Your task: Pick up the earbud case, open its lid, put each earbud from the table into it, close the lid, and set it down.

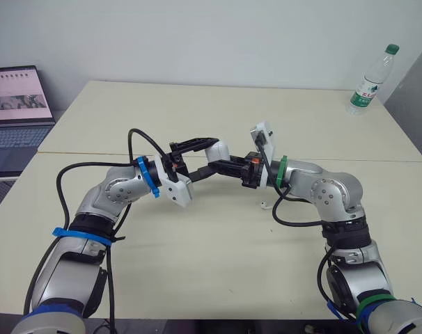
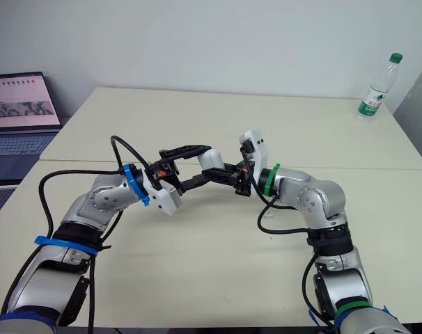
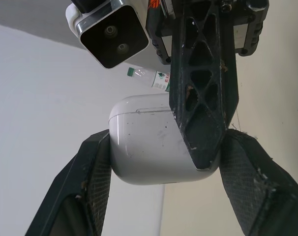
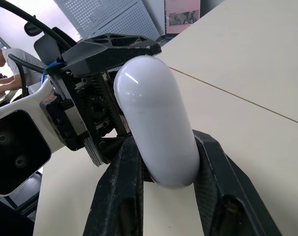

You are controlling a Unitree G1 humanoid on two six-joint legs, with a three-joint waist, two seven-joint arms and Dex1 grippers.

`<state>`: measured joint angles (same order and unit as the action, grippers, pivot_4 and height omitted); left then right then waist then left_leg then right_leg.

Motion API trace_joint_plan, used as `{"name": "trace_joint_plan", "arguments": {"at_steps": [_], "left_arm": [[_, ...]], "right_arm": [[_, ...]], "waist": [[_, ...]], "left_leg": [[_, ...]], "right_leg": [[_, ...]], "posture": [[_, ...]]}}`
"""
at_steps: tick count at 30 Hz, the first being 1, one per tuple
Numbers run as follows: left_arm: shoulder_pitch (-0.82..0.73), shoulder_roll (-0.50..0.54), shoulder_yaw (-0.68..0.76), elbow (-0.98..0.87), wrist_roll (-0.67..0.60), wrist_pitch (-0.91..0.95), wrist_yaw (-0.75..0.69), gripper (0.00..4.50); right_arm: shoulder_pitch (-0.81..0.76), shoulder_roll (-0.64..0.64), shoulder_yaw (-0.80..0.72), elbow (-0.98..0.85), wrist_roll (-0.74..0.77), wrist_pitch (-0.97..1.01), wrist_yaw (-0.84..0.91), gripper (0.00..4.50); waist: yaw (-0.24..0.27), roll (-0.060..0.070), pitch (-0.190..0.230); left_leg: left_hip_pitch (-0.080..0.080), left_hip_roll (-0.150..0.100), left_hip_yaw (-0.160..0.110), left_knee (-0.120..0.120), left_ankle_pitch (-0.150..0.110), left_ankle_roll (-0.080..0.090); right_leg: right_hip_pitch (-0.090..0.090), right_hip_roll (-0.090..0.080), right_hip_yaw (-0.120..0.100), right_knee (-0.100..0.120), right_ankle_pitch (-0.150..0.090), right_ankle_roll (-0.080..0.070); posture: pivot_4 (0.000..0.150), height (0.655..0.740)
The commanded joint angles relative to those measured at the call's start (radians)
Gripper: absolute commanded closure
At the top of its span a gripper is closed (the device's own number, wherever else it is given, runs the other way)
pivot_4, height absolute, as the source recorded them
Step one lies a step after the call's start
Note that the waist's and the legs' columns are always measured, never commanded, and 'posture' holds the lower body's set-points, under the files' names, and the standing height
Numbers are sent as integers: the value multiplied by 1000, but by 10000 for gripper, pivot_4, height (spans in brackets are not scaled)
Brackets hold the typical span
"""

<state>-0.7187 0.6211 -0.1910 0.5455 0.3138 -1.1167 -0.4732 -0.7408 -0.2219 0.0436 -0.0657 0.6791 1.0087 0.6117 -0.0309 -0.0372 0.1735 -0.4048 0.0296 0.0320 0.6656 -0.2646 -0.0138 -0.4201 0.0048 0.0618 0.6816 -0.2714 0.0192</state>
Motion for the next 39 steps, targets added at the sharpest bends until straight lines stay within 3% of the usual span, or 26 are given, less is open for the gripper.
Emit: {"name": "trace_joint_plan", "arguments": {"at_steps": [1, 6, 7, 10, 14, 18, 21, 24, 28, 31, 34, 39], "left_arm": [[8, 4, -26, -53, -49, -26, -13, 17151], [29, 27, -36, -78, -132, -1, -63, 1109], [36, 35, -36, -91, -152, 9, -74, 0], [71, 74, -27, -182, -256, 63, -120, 0], [109, 157, 3, -368, -442, 266, -214, 0], [108, 264, -18, -518, -691, 787, -424, 0], [38, 295, -22, -541, -780, 1116, -515, 0], [-54, 290, -48, -526, -776, 1310, -606, 0], [-146, 243, -70, -480, -713, 1373, -690, 0], [-176, 241, -94, -427, -642, 1328, -782, 5603], [-203, 221, -109, -372, -574, 1280, -821, 14439], [-247, 153, -116, -294, -502, 1231, -846, 14439]], "right_arm": [[-23, 6, -19, -20, 17, -17, 9, 35543], [-24, 13, -28, -7, 18, -24, 5, 36413], [-24, 15, -30, -5, 19, -24, 4, 36413], [-18, 21, -34, 4, 8, -38, -6, 36415], [-11, 0, -14, 24, -49, -101, -4, 36418], [-2, -70, 99, 43, -221, -282, 36, 36421], [1, -103, 177, 58, -323, -407, 74, 36421], [6, -125, 241, 56, -403, -499, 110, 36421], [7, -125, 280, 53, -464, -556, 130, 36421], [5, -128, 311, 49, -511, -581, 143, 36421], [5, -129, 327, 45, -542, -590, 151, 36421], [2, -118, 330, 33, -565, -573, 159, 36421]], "waist": [[0, 0, 0], [0, 0, 0], [-1, 0, 0], [-3, 0, 0], [-3, 0, 0], [-5, 0, 0], [-5, 0, 0], [-5, 0, 0], [-2, 0, 0], [-4, 0, 0], [-4, 0, 0], [0, 0, 0]], "left_leg": [[0, 0, 0, 0, 0, 0], [0, 0, 0, 0, 0, 0], [0, 0, 0, 0, 0, 0], [0, 0, 0, 0, 0, 0], [0, 1, -1, 0, 0, 0], [-1, 0, -1, 1, 0, 0], [0, 0, -1, 2, 0, 0], [-2, 1, -3, 4, 0, 0], [-3, 1, -3, 5, 0, 0], [-3, 1, -2, 6, 0, 0], [-3, 1, -2, 6, 0, 0], [-6, 1, -3, 11, 0, 0]], "right_leg": [[0, 0, 0, 0, 0, 0], [0, 0, 0, 0, 0, 0], [0, 0, 0, 0, 0, 0], [0, 0, 0, 0, 0, 0], [0, 0, 0, 0, 0, 0], [0, 0, 0, 0, 0, 0], [0, 4, -3, 0, 0, 0], [-1, 10, -5, 0, 0, 0], [-1, 10, -5, 0, 0, 0], [-1, 10, -4, 0, 0, 0], [-2, 10, -4, 1, 0, 0], [-2, 10, -4, 1, 0, 0]], "posture": [[1500, 7400], [1500, 7400], [1500, 7400], [1500, 7400], [1500, 7400], [1500, 7400], [1500, 7400], [1500, 7400], [1500, 7400], [1500, 7400], [1500, 7400], [1500, 7400]]}}
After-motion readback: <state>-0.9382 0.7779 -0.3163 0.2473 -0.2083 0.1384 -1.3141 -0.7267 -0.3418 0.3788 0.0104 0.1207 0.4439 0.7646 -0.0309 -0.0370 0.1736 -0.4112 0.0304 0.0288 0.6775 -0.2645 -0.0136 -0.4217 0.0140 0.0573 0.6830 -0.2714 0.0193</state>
